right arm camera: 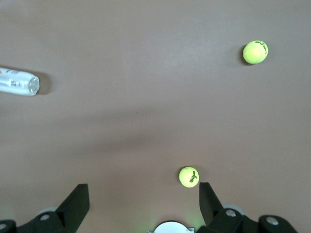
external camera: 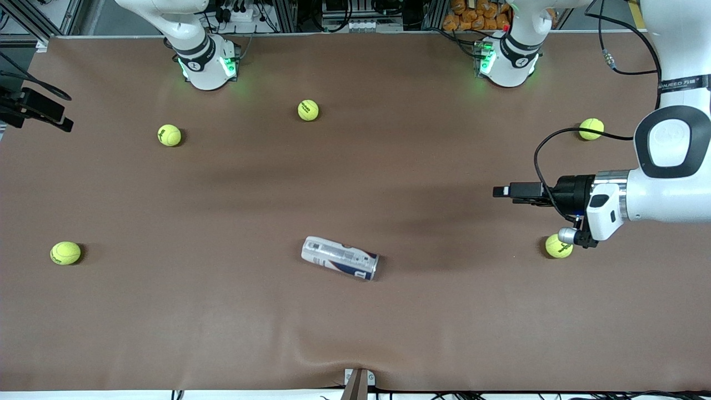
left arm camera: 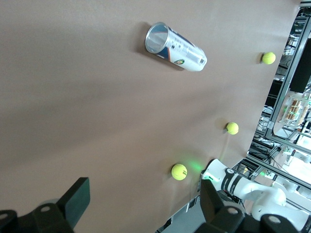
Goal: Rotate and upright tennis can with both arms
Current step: 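Reach the left gripper down to the lying can's body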
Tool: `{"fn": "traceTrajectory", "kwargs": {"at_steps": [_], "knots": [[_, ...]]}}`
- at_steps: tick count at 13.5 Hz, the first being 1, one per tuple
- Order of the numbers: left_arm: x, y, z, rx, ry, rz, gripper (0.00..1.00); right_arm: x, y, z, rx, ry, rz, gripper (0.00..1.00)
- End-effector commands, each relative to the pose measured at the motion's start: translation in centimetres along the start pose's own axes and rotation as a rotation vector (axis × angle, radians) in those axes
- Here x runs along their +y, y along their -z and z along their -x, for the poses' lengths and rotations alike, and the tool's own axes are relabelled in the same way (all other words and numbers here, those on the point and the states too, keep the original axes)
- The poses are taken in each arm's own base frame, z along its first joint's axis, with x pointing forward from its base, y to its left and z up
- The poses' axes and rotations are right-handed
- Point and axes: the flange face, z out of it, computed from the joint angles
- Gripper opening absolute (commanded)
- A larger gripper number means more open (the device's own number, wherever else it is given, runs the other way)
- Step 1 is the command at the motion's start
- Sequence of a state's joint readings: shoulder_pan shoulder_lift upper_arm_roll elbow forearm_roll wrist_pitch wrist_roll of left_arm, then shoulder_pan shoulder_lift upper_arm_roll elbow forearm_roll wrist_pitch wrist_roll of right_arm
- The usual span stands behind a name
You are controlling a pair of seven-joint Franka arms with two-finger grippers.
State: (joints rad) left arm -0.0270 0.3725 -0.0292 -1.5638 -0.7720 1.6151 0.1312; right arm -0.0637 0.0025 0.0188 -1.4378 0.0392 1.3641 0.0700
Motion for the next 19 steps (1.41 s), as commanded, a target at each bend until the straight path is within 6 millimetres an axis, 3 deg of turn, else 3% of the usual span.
{"fn": "traceTrajectory", "kwargs": {"at_steps": [1, 9, 19], "knots": [[-0.4, -0.9, -1.4, 0.012, -0.050, 0.040, 1.00, -1.5, -0.6, -0.2, -0.005, 0.035, 0.000, 1.00], [-2.9, -4.3, -5.9, 0.071, -0.133, 0.140, 1.00, -1.9, -1.2, -0.6, -0.017, 0.039, 0.000, 1.00], [-2.9, -13.2, -10.4, 0.165, -0.255, 0.228, 1.00, -1.8, -1.1, -0.6, -0.019, 0.039, 0.001, 1.00]]}}
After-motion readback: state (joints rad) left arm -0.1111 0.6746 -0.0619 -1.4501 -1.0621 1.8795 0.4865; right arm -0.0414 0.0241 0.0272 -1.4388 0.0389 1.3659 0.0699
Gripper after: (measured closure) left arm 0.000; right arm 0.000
